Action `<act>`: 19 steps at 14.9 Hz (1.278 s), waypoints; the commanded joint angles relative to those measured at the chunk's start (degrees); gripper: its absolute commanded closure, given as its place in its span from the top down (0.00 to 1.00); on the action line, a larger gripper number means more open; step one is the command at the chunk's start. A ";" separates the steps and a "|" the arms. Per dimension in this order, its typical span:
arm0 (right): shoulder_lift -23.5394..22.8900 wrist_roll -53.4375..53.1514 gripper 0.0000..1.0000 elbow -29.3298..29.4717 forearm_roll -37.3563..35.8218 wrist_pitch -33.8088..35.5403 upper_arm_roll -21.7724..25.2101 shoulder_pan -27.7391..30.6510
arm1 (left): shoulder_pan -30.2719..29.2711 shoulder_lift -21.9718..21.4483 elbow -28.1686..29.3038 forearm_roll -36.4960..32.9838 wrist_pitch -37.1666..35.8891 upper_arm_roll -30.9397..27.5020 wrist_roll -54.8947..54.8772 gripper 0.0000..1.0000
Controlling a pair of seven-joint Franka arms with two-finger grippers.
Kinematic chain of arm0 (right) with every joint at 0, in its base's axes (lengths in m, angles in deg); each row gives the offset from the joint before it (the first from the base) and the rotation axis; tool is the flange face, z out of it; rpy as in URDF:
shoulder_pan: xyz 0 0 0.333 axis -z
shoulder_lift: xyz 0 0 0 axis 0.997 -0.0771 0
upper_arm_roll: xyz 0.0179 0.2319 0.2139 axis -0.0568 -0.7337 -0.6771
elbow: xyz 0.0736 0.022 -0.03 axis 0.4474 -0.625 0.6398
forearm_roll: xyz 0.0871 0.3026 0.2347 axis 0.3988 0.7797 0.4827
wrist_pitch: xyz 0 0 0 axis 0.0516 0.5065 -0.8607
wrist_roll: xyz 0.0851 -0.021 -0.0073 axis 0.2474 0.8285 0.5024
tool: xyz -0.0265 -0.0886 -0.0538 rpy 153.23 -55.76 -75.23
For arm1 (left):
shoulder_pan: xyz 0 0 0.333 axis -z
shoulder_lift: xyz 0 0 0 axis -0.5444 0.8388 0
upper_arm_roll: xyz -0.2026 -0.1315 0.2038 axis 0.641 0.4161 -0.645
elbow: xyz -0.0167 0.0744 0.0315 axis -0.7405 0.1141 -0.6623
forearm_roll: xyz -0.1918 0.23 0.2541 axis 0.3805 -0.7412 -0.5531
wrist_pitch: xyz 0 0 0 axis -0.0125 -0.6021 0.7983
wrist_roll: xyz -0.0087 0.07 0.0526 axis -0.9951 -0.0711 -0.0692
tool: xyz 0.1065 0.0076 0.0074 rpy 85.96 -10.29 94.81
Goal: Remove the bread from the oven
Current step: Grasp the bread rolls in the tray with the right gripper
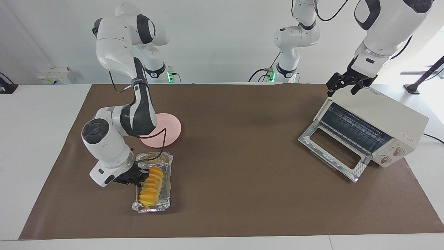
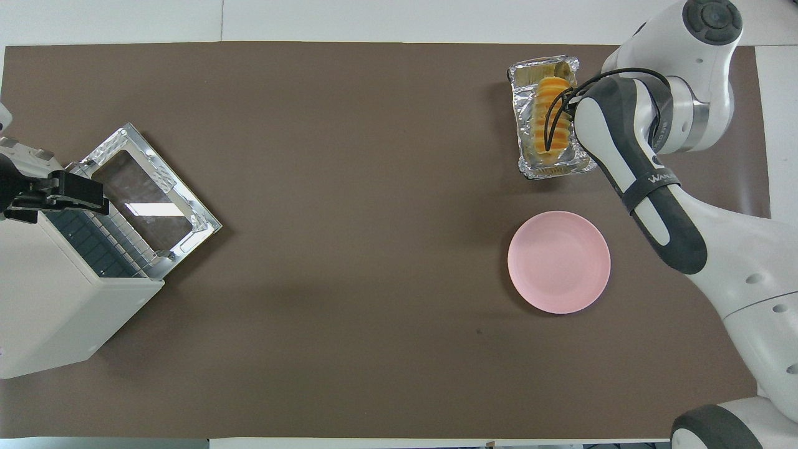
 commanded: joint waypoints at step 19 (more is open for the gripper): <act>0.77 -3.50 0.84 -0.29 -5.67 -1.61 -0.19 -4.51 | -0.20 -0.80 0.35 0.81 -0.30 -0.23 -0.03 1.00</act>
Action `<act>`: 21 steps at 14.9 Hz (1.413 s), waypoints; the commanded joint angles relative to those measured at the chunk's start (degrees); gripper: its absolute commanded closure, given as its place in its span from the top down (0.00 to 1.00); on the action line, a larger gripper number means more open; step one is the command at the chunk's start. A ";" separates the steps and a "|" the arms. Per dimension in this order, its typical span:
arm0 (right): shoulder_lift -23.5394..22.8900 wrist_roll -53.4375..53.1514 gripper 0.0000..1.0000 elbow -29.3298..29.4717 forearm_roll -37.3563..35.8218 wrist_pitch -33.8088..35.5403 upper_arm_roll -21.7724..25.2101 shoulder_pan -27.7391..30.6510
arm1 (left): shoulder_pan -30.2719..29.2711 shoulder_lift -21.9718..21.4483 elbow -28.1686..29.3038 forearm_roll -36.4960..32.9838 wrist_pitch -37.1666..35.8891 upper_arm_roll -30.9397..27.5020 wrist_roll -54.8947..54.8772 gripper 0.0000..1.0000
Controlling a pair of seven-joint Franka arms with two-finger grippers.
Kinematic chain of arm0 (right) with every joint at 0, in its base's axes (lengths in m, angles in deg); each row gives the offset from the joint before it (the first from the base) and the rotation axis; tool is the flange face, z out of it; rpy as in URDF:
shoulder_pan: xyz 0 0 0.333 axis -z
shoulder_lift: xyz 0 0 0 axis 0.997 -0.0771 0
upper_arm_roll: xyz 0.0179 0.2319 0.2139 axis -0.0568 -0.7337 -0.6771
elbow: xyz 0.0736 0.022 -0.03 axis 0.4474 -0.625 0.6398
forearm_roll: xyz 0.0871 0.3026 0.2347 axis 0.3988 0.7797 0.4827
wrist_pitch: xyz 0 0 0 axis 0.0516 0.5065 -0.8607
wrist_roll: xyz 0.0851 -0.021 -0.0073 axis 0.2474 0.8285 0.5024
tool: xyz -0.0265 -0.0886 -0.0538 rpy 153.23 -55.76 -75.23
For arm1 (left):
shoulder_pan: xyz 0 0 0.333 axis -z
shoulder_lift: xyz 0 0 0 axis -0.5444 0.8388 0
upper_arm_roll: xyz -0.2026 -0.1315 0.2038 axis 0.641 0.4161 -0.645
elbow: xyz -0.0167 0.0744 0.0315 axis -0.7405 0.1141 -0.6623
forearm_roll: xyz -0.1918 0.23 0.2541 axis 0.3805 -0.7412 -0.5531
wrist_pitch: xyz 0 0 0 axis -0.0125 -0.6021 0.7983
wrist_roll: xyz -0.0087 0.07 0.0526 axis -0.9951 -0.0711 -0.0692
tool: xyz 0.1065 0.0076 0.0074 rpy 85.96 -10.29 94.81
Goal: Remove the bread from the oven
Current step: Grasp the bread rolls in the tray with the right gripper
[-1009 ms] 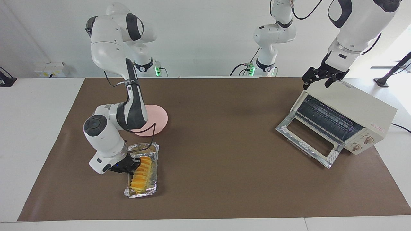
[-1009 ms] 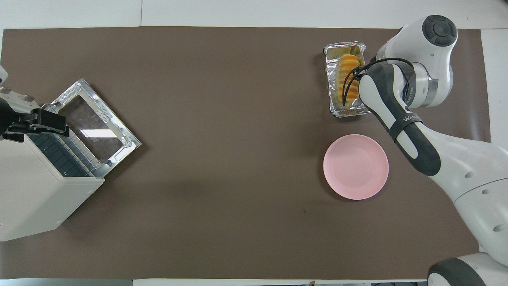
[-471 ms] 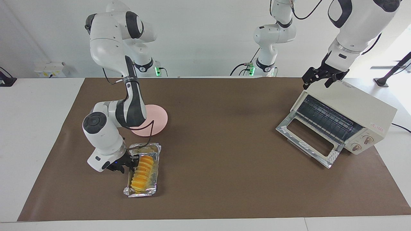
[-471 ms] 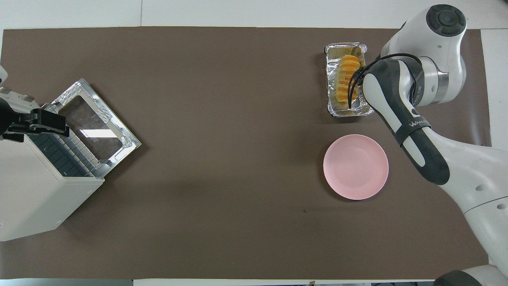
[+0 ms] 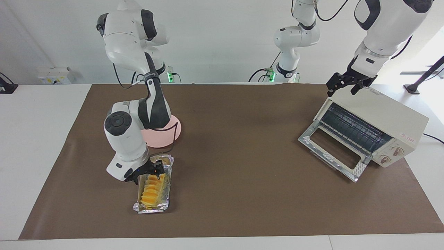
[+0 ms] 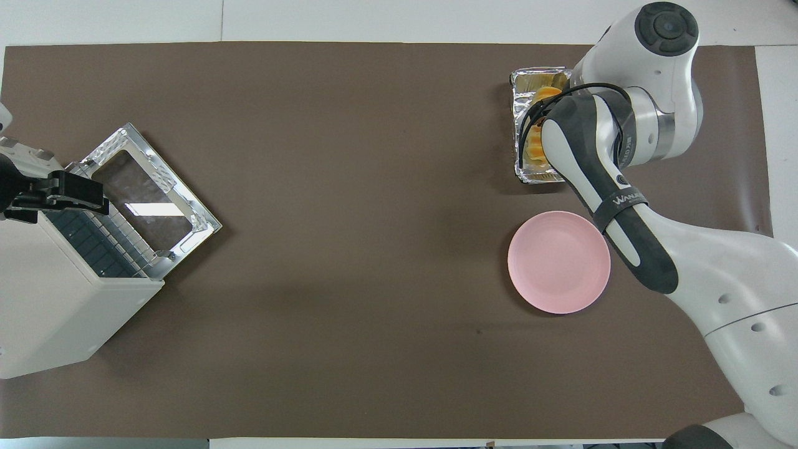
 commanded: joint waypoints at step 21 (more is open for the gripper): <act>-2.03 -5.32 0.00 2.80 -1.12 2.12 -0.54 0.91 | -0.20 -0.80 0.34 0.81 -0.39 -0.23 -0.04 1.00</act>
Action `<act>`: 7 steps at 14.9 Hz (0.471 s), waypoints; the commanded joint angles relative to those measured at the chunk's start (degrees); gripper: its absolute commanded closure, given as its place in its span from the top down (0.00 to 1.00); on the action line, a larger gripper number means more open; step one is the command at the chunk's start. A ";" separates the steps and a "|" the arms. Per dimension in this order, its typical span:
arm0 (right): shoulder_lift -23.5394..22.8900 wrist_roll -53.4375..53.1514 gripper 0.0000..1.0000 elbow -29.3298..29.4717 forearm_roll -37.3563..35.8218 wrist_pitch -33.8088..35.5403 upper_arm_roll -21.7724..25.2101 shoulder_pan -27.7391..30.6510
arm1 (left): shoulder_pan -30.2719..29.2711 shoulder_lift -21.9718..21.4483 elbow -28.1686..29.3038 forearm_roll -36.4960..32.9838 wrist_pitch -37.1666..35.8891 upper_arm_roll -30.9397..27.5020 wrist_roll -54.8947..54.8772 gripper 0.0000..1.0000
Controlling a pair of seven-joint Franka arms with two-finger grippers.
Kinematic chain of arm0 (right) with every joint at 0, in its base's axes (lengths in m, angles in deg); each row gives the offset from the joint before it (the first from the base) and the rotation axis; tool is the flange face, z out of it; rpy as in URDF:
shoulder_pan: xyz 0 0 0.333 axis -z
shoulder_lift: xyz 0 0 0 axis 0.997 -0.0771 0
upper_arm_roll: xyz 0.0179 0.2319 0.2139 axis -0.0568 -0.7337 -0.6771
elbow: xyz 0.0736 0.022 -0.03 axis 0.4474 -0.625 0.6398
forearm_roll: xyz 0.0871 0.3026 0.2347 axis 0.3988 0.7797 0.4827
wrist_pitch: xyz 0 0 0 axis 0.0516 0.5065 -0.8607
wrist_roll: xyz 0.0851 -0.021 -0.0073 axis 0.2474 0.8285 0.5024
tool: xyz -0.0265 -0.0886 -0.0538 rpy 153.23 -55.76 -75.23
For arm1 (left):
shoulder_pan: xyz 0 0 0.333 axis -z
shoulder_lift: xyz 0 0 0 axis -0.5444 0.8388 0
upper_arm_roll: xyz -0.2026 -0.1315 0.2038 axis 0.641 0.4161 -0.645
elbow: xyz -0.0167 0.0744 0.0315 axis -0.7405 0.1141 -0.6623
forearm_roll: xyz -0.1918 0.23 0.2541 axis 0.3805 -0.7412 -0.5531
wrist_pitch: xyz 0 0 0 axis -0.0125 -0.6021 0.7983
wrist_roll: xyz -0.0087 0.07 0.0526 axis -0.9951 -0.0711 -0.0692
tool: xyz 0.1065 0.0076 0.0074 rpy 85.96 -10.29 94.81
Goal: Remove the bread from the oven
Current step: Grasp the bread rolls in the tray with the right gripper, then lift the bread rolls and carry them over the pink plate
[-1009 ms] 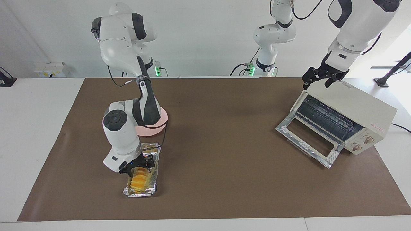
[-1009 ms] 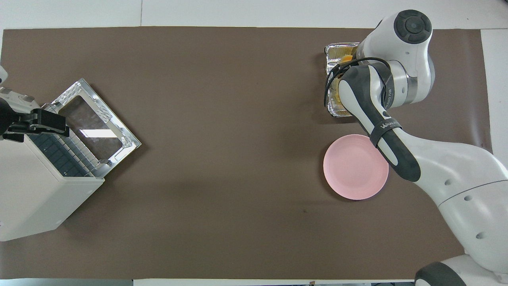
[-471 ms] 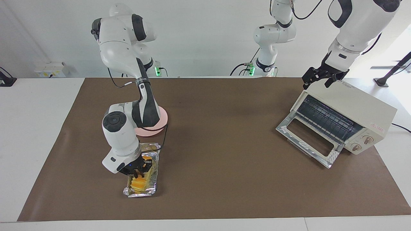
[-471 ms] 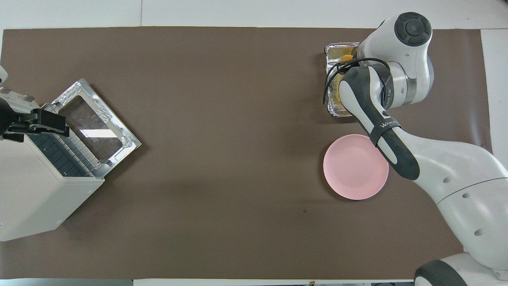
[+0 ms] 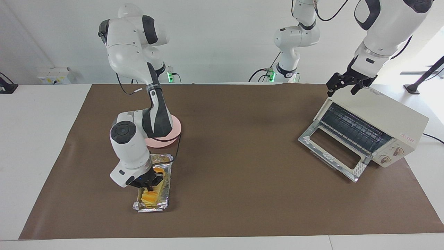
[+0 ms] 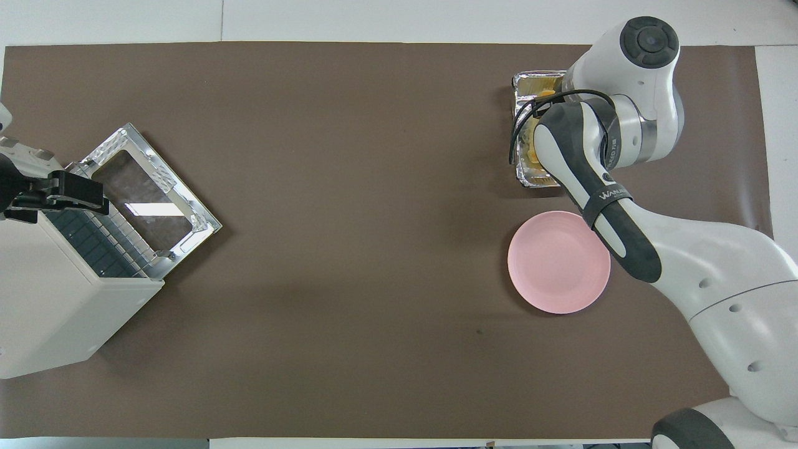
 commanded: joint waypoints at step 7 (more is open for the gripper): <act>1.77 0.08 0.00 5.50 -1.09 11.88 -1.02 0.62 | -0.20 -0.80 0.35 0.81 -0.30 -0.23 -0.04 1.00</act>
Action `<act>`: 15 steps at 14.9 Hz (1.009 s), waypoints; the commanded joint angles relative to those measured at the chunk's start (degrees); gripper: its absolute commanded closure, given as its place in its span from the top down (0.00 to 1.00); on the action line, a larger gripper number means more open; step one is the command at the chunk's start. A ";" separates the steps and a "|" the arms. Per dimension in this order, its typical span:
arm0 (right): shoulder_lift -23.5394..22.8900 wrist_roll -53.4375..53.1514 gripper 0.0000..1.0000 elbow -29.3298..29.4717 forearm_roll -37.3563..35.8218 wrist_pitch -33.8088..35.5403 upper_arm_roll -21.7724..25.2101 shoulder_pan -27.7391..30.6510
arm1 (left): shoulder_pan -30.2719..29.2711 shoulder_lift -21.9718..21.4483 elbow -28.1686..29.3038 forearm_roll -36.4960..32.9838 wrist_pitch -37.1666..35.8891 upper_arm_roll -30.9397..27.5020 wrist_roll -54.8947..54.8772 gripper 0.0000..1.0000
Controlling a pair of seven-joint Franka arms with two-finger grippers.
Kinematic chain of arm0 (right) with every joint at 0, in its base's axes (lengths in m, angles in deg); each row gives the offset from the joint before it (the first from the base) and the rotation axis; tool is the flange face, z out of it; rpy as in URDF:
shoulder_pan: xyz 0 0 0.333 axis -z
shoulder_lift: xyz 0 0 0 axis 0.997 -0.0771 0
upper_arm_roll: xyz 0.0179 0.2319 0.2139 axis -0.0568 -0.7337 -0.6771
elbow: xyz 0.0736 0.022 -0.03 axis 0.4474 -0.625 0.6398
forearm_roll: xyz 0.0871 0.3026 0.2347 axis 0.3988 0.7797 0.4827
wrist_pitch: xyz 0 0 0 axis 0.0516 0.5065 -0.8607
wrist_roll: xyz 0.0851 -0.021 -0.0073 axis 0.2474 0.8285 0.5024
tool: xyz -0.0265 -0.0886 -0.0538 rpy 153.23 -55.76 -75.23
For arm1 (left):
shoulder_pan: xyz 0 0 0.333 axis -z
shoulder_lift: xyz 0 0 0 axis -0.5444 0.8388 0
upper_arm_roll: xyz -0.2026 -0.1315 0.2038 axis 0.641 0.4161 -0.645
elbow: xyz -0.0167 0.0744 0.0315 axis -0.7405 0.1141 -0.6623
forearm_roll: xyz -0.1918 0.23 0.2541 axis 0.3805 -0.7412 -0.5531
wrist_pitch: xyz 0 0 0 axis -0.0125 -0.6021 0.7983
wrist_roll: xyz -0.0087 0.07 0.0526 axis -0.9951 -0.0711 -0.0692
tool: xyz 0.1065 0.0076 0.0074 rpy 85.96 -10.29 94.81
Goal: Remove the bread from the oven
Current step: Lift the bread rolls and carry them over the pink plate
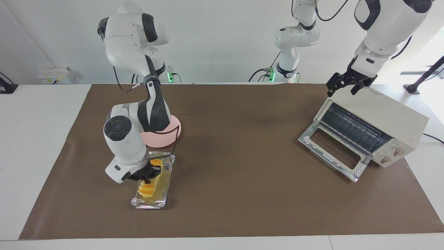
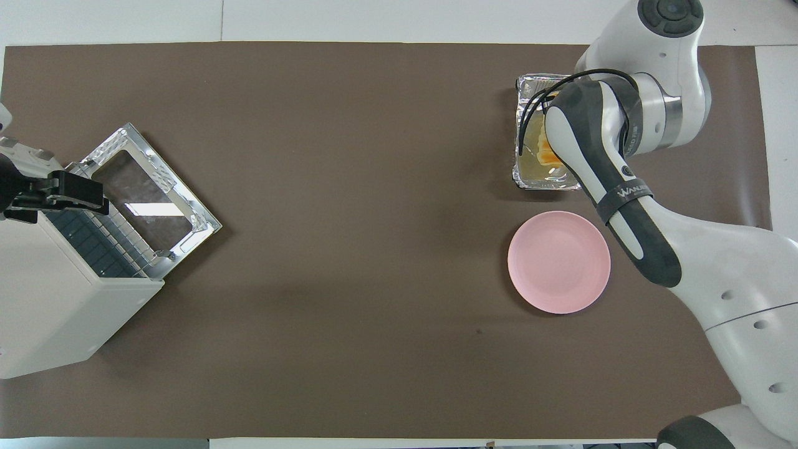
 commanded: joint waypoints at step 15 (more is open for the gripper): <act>35.02 -2.29 0.00 -36.95 1.28 2.51 -0.98 -0.52 | -0.20 -0.80 0.35 0.81 -0.30 -0.23 -0.04 1.00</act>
